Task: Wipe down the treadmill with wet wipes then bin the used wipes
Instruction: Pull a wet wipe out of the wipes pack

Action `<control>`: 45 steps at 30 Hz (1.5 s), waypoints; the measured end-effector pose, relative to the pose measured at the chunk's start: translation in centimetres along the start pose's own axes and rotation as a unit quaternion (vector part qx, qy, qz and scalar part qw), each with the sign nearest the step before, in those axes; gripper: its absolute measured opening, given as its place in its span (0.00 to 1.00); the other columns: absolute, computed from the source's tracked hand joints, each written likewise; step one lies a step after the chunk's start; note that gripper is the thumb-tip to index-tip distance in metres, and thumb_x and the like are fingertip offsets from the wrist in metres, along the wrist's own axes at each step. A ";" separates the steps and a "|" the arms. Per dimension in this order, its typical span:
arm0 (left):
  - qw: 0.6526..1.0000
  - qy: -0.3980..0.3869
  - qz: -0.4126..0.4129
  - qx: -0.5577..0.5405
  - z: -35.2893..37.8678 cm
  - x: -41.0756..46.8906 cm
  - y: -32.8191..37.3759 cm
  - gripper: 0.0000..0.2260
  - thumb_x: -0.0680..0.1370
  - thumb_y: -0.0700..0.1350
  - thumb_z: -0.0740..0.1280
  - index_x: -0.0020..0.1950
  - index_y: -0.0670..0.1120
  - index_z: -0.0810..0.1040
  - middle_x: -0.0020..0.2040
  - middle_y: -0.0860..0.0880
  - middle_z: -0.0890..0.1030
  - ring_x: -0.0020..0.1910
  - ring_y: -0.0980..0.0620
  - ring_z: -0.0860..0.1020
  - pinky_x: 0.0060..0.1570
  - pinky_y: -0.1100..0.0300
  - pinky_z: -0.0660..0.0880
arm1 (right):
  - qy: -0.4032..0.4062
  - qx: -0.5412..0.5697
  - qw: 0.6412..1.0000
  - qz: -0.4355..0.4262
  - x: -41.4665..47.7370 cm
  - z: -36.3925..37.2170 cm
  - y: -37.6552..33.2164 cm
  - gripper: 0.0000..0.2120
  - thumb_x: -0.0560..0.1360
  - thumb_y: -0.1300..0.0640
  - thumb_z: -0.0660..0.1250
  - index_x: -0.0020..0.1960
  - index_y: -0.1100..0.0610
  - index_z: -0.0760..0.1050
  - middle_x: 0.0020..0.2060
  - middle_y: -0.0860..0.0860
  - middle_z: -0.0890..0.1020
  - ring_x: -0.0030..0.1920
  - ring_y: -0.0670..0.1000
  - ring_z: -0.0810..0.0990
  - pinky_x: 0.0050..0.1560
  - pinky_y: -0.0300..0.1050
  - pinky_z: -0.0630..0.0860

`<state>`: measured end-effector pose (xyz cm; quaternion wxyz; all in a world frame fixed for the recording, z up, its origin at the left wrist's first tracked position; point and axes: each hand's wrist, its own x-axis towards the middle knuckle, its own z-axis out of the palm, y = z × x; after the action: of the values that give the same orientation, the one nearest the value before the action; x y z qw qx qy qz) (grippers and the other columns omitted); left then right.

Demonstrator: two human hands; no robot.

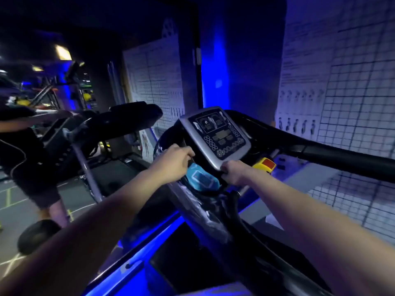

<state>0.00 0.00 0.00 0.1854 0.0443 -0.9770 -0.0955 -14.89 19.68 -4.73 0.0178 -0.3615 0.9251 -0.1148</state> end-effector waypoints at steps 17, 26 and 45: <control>0.985 -0.054 0.153 0.055 3.0 10.8 -9.8 0.16 0.85 0.52 0.64 0.70 0.48 0.79 0.73 0.51 0.75 0.78 0.53 0.61 0.72 0.47 0.67 | -0.167 0.000 0.983 0.070 15.5 9.0 -2.3 0.38 0.70 0.37 0.76 0.66 0.64 0.70 0.62 0.60 0.79 0.59 0.58 0.80 0.58 0.47 0.77; 0.986 0.090 0.057 -0.124 0.3 9.8 -8.0 0.11 0.84 0.51 0.67 0.62 0.48 0.82 0.55 0.52 0.82 0.60 0.51 0.74 0.60 0.51 0.74 | 0.021 0.137 0.983 0.121 9.7 0.4 -2.0 0.31 0.67 0.34 0.75 0.57 0.56 0.74 0.49 0.52 0.81 0.50 0.54 0.80 0.49 0.46 0.77; 0.613 -0.052 -0.280 -0.737 2.2 -12.2 16.1 0.13 0.81 0.50 0.71 0.59 0.41 0.85 0.54 0.39 0.87 0.48 0.40 0.87 0.49 0.47 0.83 | 0.303 0.296 0.900 0.105 -26.8 -1.8 -6.0 0.20 0.66 0.40 0.80 0.51 0.46 0.77 0.45 0.44 0.81 0.46 0.44 0.79 0.47 0.40 0.76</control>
<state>9.68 17.66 -3.10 0.0692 0.1588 -0.5254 -0.8330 8.62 33.83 -2.95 -0.1456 -0.1882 0.8418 -0.4845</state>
